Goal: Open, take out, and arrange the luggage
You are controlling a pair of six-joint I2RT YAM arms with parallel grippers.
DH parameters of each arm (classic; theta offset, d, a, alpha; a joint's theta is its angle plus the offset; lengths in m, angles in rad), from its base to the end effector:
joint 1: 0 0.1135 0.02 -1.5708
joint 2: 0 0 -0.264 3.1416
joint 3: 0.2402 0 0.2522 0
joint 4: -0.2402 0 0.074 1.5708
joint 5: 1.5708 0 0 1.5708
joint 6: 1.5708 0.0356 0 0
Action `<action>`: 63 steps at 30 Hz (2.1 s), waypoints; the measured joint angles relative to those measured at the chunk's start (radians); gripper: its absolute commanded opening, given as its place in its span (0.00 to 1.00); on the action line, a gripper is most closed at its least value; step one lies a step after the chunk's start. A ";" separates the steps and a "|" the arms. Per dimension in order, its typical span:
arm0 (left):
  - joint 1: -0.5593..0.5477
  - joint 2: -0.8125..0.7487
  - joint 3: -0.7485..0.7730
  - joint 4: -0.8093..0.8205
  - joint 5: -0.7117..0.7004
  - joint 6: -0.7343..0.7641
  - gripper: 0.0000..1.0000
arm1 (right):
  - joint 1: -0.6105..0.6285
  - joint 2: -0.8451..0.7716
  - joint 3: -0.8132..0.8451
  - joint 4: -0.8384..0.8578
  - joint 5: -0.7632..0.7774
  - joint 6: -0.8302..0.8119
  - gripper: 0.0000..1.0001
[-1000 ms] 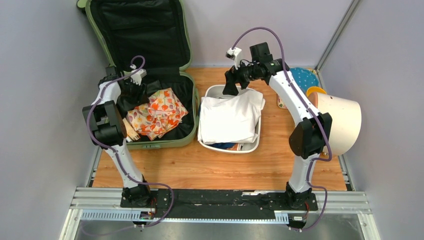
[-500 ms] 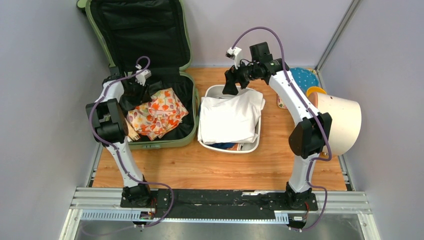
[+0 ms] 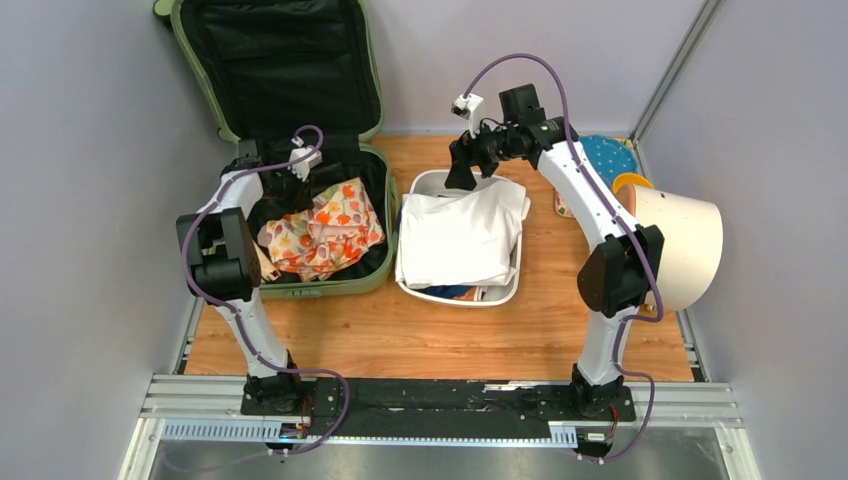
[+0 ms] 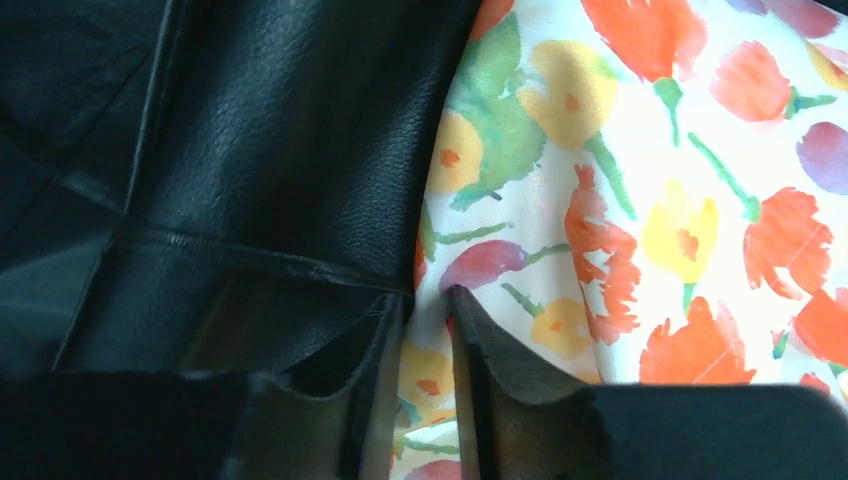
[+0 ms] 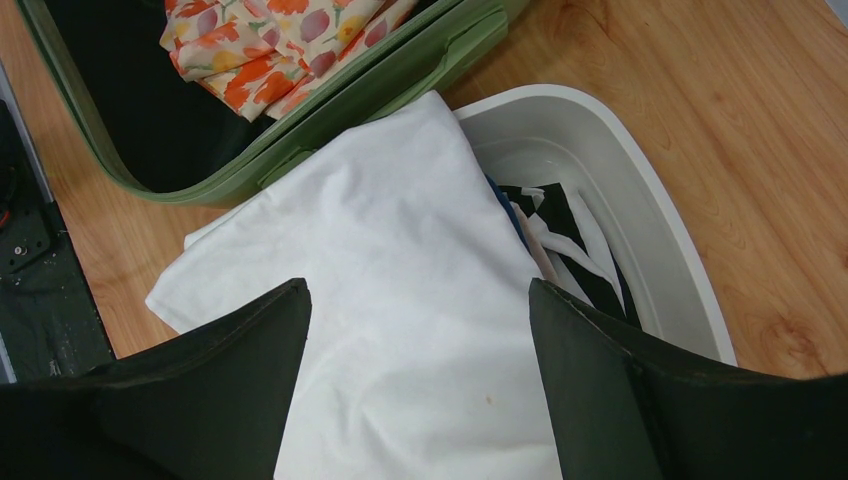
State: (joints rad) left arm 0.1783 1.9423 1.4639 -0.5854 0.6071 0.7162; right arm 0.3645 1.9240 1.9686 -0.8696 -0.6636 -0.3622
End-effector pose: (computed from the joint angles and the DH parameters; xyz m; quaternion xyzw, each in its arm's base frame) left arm 0.4081 0.0529 0.2097 0.3177 0.8707 -0.1574 0.3409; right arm 0.3870 0.1711 0.3571 -0.4239 0.7808 0.3038 0.3441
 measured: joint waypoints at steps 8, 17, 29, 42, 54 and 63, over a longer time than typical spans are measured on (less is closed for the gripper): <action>0.001 -0.001 -0.003 0.055 -0.074 -0.041 0.00 | 0.000 0.000 0.000 0.000 0.000 0.000 0.83; 0.008 -0.089 -0.072 0.099 -0.174 -0.040 0.00 | 0.000 0.000 0.000 0.000 0.000 0.000 0.83; -0.022 -0.407 -0.367 0.230 -0.191 0.071 0.00 | 0.000 0.004 0.000 0.000 -0.012 0.008 0.84; -0.043 -0.144 -0.128 0.129 -0.225 0.048 0.38 | 0.008 0.058 0.034 0.006 -0.048 0.026 0.83; -0.047 -0.055 0.179 -0.015 -0.063 0.080 0.56 | 0.008 0.057 0.025 0.004 -0.044 0.021 0.84; -0.083 0.189 0.430 -0.144 0.125 0.071 0.67 | 0.008 0.057 0.026 -0.004 -0.043 0.021 0.84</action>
State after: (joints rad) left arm 0.0956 2.1311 1.8942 -0.7296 0.7319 0.7868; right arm 0.3729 1.9808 1.9945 -0.8734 -0.7067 -0.3416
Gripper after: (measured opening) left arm 0.647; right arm 0.836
